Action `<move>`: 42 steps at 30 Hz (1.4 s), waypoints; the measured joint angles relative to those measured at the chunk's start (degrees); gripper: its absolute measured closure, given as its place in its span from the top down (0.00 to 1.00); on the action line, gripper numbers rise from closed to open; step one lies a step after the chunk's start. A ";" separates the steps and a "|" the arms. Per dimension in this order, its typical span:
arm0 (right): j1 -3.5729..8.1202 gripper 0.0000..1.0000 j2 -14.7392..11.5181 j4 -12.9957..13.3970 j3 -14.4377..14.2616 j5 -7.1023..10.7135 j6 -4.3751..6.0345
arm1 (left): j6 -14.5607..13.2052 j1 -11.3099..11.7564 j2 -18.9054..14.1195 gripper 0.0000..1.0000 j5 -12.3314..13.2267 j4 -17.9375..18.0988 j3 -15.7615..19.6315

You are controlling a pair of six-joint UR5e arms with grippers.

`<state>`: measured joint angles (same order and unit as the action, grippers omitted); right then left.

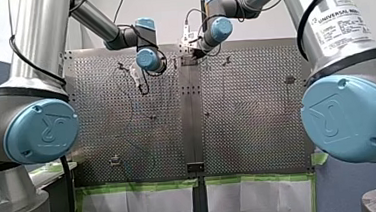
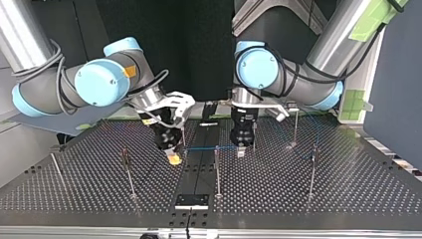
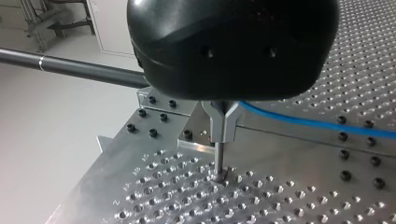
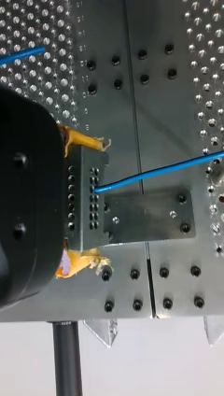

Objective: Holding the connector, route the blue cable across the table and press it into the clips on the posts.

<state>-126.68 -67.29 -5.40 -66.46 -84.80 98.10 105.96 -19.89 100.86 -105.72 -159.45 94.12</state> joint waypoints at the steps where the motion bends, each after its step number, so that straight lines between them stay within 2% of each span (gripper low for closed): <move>1: 0.13 0.00 0.24 0.06 0.01 0.16 0.00 | 0.00 0.10 0.21 0.00 0.11 0.02 -0.29; 9: 0.76 0.00 2.13 0.27 1.04 0.91 0.00 | -0.06 0.74 3.06 0.00 1.18 -0.10 -3.40; 18: 1.79 0.00 4.43 0.25 4.50 1.27 0.00 | -0.39 1.29 6.34 0.00 1.59 -1.75 -7.49; 28: 3.84 0.00 7.73 0.32 7.64 1.66 0.28 | -0.93 2.57 9.71 0.00 1.75 -3.39 -11.78; 36: 4.67 0.00 8.15 0.32 8.45 1.91 0.35 | -1.12 3.06 10.67 0.00 1.71 -4.33 -14.52; 37: 4.72 0.00 8.15 0.31 8.45 1.95 0.35 | -1.11 3.06 10.67 0.11 1.70 -4.45 -14.58; 38: 4.75 0.00 8.16 0.31 8.46 1.96 0.35 | -1.11 3.05 10.68 0.11 1.70 -4.62 -14.62; 39: 4.77 0.00 8.16 0.31 8.46 1.97 0.35 | -1.10 3.02 10.68 0.29 1.68 -4.88 -14.65; 40: 4.79 0.00 8.17 0.31 8.46 1.98 0.35 | -1.11 2.99 10.67 0.42 1.66 -5.11 -14.67; 41: 4.80 0.00 8.17 0.30 8.47 1.98 0.35 | -1.11 2.97 10.67 0.42 1.65 -5.38 -14.67; 42: 4.80 0.00 8.16 0.27 8.47 1.99 0.35 | -1.15 2.95 10.66 0.63 1.63 -5.80 -14.68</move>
<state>-121.88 -59.13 -5.13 -57.98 -82.81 98.45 104.82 -16.94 111.53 -104.09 -165.25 79.45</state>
